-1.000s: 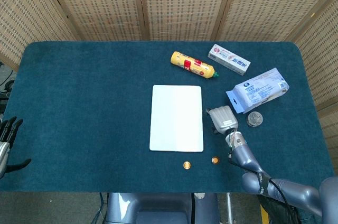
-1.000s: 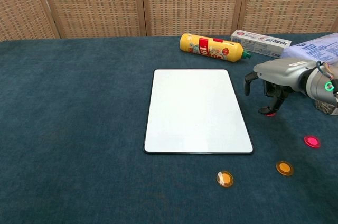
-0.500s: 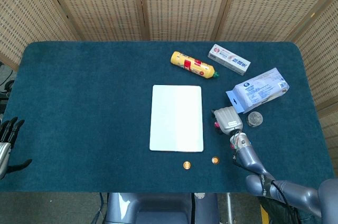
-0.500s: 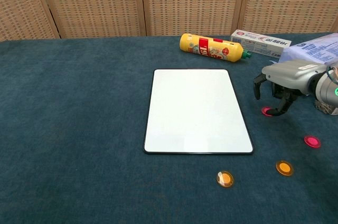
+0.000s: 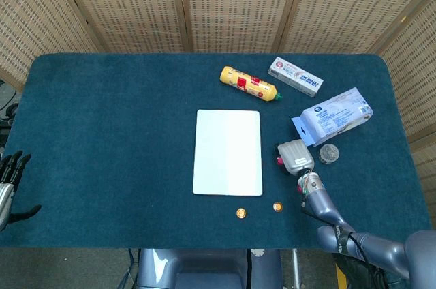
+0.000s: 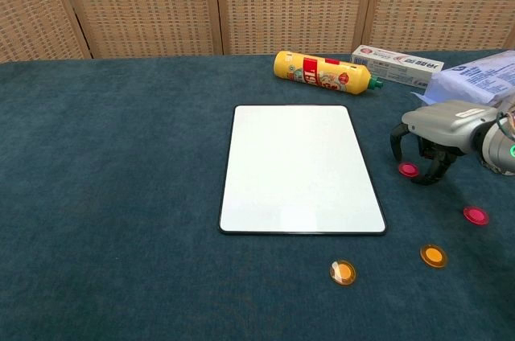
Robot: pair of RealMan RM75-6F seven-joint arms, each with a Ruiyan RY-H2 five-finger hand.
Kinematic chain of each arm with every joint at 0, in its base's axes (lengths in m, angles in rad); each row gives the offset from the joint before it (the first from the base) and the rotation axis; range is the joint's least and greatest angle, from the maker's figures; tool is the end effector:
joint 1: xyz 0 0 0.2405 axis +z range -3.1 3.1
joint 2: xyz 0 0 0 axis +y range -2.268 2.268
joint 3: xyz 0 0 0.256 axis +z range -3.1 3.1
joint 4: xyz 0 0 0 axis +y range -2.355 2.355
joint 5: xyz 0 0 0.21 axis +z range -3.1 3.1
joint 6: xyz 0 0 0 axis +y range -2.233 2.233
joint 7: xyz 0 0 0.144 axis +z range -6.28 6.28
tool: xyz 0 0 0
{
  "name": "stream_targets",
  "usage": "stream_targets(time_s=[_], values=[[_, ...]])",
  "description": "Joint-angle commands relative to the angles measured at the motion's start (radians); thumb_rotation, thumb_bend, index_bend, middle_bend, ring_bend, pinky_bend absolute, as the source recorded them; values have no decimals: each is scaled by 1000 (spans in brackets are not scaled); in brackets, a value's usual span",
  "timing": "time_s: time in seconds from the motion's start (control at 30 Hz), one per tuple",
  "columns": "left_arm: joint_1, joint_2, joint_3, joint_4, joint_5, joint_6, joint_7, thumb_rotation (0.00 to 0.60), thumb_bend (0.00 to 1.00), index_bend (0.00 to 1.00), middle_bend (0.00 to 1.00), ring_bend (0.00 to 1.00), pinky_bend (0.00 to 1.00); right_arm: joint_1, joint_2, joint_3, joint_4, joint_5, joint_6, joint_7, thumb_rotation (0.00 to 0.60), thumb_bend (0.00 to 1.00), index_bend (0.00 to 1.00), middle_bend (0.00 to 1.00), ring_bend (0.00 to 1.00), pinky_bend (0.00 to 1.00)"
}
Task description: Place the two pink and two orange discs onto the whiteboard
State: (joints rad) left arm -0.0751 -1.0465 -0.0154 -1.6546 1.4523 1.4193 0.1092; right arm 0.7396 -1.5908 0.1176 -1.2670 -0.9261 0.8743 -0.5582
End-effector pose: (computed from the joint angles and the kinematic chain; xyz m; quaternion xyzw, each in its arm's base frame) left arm -0.3227 0.1696 0.1681 -0.6220 -0.3871 -0.3071 0.6074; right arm -0.2185 -0.3607 -0.0241 0.7637 -0.3500 0.2190 0.4962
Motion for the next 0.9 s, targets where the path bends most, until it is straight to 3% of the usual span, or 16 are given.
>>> stream_targets(time_s=[0.03,0.17,0.5,0.9], values=[[-1,0,0,0,-1,-1,1,600,0,0,0,0,0,0,1,-1,2,3,-2,-1,600,337,400,986,924,1000],[-1,-1,1,-1,-1,-1,2,600,0,0,0,0,0,1,0,-4,7,5,-8,0,600,337,409,986,924,1000],[-3,0,1,-2,-3,-1,3,600,0,0,0,0,0,0,-7,-4,24,2,-10,14,600,363,537,991,924,1000],[-4,1,2,-3,-2,-2,-1,600,0,0,0,0,0,2,2,14,0,-32,4,50,600,388,566,993,924,1000]])
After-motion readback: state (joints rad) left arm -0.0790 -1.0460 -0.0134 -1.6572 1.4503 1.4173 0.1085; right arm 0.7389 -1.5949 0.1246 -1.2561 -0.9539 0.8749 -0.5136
